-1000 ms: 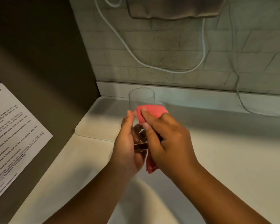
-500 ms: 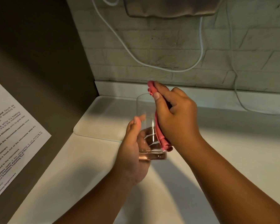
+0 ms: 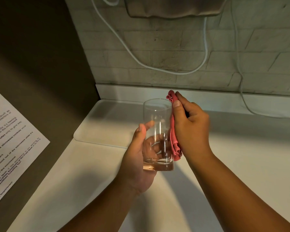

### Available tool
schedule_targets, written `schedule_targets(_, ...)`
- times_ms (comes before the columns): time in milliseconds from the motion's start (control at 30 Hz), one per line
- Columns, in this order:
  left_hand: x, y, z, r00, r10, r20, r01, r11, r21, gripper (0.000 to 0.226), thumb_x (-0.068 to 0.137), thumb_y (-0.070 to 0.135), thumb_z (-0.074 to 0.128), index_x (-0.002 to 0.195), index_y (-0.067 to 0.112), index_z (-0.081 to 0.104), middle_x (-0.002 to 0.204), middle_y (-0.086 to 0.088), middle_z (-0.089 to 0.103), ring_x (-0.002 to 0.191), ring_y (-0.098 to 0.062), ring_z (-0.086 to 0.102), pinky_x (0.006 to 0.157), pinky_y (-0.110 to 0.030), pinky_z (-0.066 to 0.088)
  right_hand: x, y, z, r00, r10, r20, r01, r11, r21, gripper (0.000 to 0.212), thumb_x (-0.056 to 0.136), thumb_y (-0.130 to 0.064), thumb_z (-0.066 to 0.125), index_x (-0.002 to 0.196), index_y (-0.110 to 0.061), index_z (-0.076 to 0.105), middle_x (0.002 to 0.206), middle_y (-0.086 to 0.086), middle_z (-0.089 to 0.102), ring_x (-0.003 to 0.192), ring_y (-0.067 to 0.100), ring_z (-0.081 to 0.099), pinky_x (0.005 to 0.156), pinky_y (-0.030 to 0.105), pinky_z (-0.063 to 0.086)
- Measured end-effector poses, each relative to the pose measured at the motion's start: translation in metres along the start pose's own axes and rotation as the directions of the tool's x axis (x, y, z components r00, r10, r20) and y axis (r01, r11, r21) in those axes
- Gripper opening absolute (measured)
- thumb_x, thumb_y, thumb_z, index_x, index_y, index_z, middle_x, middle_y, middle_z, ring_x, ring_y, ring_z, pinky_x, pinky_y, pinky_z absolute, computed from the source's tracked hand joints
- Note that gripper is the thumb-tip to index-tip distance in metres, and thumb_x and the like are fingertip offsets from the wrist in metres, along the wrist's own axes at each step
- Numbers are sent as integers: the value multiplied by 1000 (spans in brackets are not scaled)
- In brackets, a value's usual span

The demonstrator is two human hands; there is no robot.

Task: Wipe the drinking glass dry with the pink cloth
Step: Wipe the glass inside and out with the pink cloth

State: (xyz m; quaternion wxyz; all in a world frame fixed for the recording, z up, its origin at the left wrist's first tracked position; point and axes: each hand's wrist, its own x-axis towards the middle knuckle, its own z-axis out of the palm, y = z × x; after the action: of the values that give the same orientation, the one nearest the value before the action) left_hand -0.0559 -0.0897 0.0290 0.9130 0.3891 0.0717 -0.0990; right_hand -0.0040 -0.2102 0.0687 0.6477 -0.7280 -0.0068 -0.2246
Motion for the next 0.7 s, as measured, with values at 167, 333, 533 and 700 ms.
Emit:
schedule_targets(167, 2, 4, -3, 999, -23, 36, 24, 1000, -15, 57, 96, 56, 54, 136, 16, 62, 129, -29, 70, 112, -42, 72, 94, -58, 58, 1, 1, -8, 1000, 30, -1, -30, 999, 36, 27, 100, -34, 57, 124, -32, 71, 91, -2, 71, 84, 9, 68, 77, 32, 57)
schedule_targets(333, 6, 16, -13, 997, -72, -3, 72, 994, -86, 52, 98, 55, 54, 131, 16, 60, 108, -23, 73, 91, -37, 72, 86, -49, 55, 1, 7, -30, 992, 126, -25, -121, 984, 133, 25, 99, -35, 60, 121, -33, 71, 99, 7, 76, 91, 29, 72, 84, 53, 59)
schedule_targets(533, 6, 28, -20, 980, -171, 102, 187, 967, -174, 67, 87, 70, 62, 123, 14, 65, 115, -25, 70, 84, -36, 70, 74, -42, 56, -9, 12, -40, 987, 159, -25, -154, 976, 153, 26, 97, -36, 62, 122, -35, 70, 116, -6, 74, 109, 19, 69, 95, 48, 56)
schedule_targets(700, 10, 34, -14, 987, -63, 147, 95, 970, -223, 81, 69, 67, 83, 127, 13, 68, 119, -24, 64, 83, -33, 69, 72, -43, 60, -12, 7, -42, 991, 132, 19, -133, 976, 171, 28, 98, -34, 62, 124, -37, 68, 118, -1, 73, 111, 30, 68, 94, 55, 54)
